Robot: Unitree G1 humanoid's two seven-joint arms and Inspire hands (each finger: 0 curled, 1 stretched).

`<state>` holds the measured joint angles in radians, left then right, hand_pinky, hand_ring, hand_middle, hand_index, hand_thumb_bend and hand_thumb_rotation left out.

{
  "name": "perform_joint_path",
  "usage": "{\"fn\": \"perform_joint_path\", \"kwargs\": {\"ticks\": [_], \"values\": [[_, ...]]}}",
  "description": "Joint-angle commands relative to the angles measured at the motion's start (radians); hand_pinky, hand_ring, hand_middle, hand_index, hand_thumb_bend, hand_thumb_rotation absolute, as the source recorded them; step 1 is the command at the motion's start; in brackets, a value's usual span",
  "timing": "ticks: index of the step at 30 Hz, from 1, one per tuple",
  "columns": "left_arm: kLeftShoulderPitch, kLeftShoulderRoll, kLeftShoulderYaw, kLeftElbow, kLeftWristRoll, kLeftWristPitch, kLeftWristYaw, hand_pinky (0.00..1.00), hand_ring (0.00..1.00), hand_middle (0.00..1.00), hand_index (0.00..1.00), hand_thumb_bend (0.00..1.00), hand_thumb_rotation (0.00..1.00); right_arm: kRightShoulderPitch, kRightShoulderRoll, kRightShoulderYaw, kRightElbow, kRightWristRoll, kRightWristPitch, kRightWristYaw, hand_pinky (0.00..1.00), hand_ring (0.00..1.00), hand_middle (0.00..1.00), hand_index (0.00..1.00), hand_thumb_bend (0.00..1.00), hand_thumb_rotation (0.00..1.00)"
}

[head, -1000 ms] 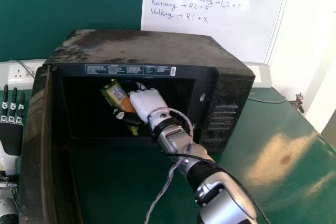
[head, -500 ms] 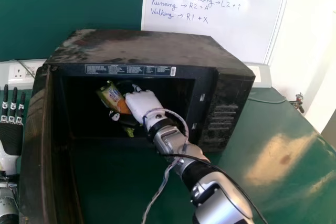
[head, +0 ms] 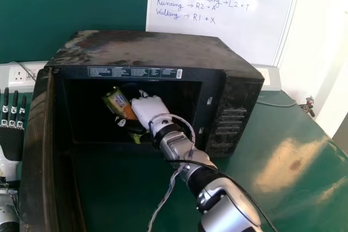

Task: Put biscuit inside oven

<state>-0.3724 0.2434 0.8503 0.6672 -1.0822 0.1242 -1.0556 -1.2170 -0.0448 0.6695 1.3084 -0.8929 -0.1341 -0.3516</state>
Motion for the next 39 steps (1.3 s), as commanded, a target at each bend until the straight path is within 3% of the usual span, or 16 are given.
{"fn": "perform_joint_path", "kwargs": {"ticks": [1,9,10,12,14,15,17,23,25,28,31,39], "values": [[0.056,-0.045,-0.001,0.044,0.005,0.003,-0.008,0.00,0.00,0.48,0.49,0.51,0.00,-0.032,0.014,0.004,0.001,-0.001,0.040,-0.049,0.50,0.42,0.50,0.54,0.51,0.00],[0.060,-0.044,-0.002,0.040,0.009,-0.003,-0.004,0.00,0.00,0.48,0.49,0.51,0.00,-0.013,0.039,0.020,0.012,-0.017,0.163,-0.153,0.46,0.42,0.50,0.54,0.52,0.00],[0.060,-0.044,-0.002,0.040,0.010,-0.004,-0.005,0.00,0.00,0.48,0.49,0.51,0.00,-0.012,0.040,0.022,0.013,-0.017,0.168,-0.161,0.45,0.43,0.51,0.62,0.52,0.00],[0.057,-0.038,-0.003,0.049,0.013,-0.008,-0.016,0.00,0.00,0.48,0.49,0.51,0.00,-0.010,0.041,0.023,0.014,-0.014,0.174,-0.165,0.46,0.44,0.52,0.67,0.53,0.00],[0.051,-0.029,-0.002,0.071,0.015,-0.013,-0.038,0.00,0.00,0.48,0.49,0.51,0.00,-0.012,0.045,0.021,0.015,-0.010,0.183,-0.154,0.49,0.58,0.54,0.68,0.61,0.00],[0.050,-0.028,-0.002,0.073,0.014,-0.013,-0.041,0.00,0.00,0.48,0.49,0.51,0.00,-0.012,0.047,0.020,0.016,-0.008,0.189,-0.149,0.50,0.61,0.61,0.69,0.71,0.00],[0.050,-0.028,-0.003,0.072,0.012,-0.007,-0.039,0.00,0.00,0.48,0.49,0.51,0.00,-0.011,0.050,0.016,0.016,-0.001,0.198,-0.146,0.51,0.64,0.68,0.69,0.79,0.00],[0.055,-0.040,-0.002,0.051,0.009,-0.010,-0.014,0.00,0.00,0.48,0.49,0.51,0.00,-0.011,0.059,0.014,0.015,0.012,0.236,-0.122,0.55,0.70,0.74,0.72,0.80,0.01],[0.057,-0.044,-0.002,0.044,0.007,-0.008,-0.007,0.00,0.00,0.48,0.49,0.51,0.00,-0.013,0.061,0.014,0.014,0.017,0.245,-0.107,0.57,0.71,0.77,0.75,0.80,0.04],[0.060,-0.048,-0.004,0.034,0.011,-0.015,0.002,0.00,0.00,0.48,0.49,0.51,0.00,-0.016,0.063,0.013,0.012,0.024,0.254,-0.078,0.60,0.74,0.80,0.78,0.82,0.23],[0.058,-0.044,-0.004,0.045,0.010,-0.013,-0.013,0.00,0.00,0.48,0.49,0.51,0.00,-0.019,0.064,0.007,0.008,0.039,0.252,-0.044,0.63,0.76,0.84,0.81,0.83,0.35],[0.056,-0.035,-0.005,0.056,0.010,-0.005,-0.025,0.00,0.00,0.48,0.49,0.51,0.00,-0.030,0.072,0.002,-0.012,0.050,0.283,0.040,0.70,0.83,0.90,0.86,0.89,0.44]]}}
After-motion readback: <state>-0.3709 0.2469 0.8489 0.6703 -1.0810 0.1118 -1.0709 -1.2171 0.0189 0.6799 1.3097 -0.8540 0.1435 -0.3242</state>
